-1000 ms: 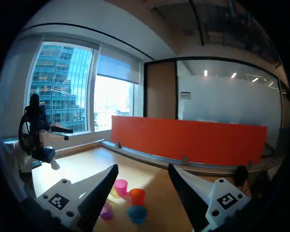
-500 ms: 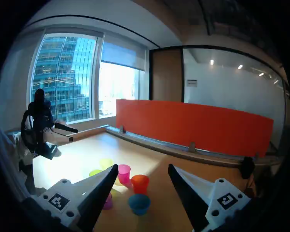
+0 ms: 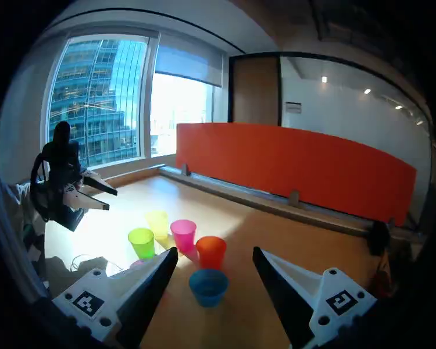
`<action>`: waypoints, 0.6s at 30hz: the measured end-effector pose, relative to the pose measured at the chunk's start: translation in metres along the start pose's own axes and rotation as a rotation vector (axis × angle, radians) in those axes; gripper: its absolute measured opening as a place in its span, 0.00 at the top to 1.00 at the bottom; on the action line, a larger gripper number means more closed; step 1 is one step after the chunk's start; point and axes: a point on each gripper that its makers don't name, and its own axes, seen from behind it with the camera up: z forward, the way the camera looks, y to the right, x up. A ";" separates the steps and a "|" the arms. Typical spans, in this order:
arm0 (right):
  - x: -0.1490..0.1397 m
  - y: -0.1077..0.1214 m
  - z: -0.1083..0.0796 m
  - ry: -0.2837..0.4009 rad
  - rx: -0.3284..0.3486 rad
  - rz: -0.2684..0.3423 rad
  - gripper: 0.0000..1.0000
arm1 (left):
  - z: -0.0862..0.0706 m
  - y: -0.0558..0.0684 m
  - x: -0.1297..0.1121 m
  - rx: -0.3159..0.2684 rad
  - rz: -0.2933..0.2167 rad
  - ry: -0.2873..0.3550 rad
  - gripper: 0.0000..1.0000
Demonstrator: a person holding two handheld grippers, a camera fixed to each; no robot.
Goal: Pour water
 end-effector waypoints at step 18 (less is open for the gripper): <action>-0.080 -0.007 0.029 -0.140 0.050 -0.030 0.00 | 0.034 0.011 -0.059 -0.047 0.008 -0.141 0.07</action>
